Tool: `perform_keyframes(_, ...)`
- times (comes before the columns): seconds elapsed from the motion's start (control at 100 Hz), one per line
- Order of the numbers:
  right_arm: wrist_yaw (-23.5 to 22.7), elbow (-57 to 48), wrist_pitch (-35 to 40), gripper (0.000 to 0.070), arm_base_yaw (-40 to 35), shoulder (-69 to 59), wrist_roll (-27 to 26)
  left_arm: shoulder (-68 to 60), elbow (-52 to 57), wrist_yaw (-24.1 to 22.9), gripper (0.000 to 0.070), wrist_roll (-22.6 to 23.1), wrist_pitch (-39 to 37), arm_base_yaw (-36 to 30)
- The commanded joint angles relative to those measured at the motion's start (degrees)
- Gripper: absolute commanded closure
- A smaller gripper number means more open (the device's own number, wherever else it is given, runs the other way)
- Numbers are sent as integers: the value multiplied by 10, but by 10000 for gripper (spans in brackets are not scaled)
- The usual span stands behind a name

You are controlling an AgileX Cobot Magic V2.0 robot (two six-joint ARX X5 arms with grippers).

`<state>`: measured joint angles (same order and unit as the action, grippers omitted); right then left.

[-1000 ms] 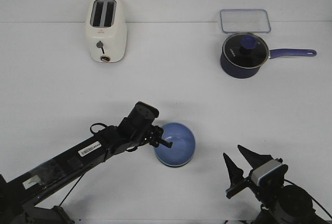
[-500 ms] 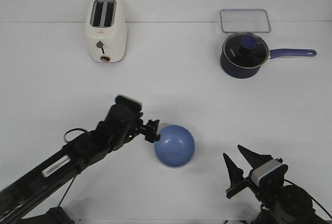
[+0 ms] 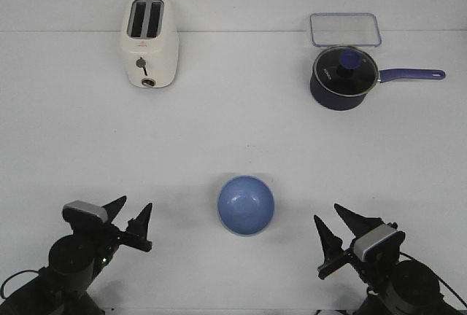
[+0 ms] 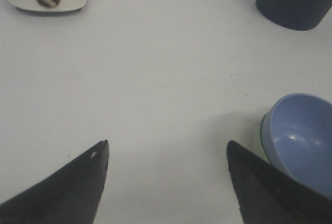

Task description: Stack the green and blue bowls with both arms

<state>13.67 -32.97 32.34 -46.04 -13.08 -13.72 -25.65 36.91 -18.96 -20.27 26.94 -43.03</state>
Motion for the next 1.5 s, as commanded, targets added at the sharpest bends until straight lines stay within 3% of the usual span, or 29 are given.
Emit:
perform_keyframes(0.0,1,-3,-5,356,-5,-1,1,42,-12,-2,284,-20,-11,-4)
perform_keyframes(0.03,1,-3,-5,368,-5,-1,1,57,-18,-2,315,-20,-11,-4)
perform_keyframes(0.06,1,-3,-4,420,-5,-1,1,69,-22,-3,405,-20,-11,-4)
perform_keyframes(0.11,1,-3,-1,632,-5,-1,1,82,-23,-4,683,-19,-10,-4)
perform_keyframes(0.12,1,-3,-1,684,-5,-1,1,84,-23,-4,700,-18,-10,-4)
perform_keyframes(0.15,1,-3,1,700,-5,-1,2,88,-23,-8,677,-18,-13,-4)
perform_keyframes(0.9,-1,-3,-2,691,-5,0,1,93,-20,-4,685,-14,-17,-4)
perform_keyframes(1.01,-1,-3,-2,691,-5,0,1,96,-23,-5,685,59,-9,2)
perform_keyframes(1.1,-1,-3,-2,691,-5,0,1,112,-52,7,685,141,-48,48)
perform_keyframes(1.24,-1,-3,-2,691,-5,0,1,158,-171,94,685,242,-200,195)
perform_keyframes(1.37,-1,-3,-2,691,-5,0,1,212,-265,177,685,249,-268,322)
perform_keyframes(1.49,-1,-3,-2,691,-5,0,1,244,-306,194,685,234,-271,385)
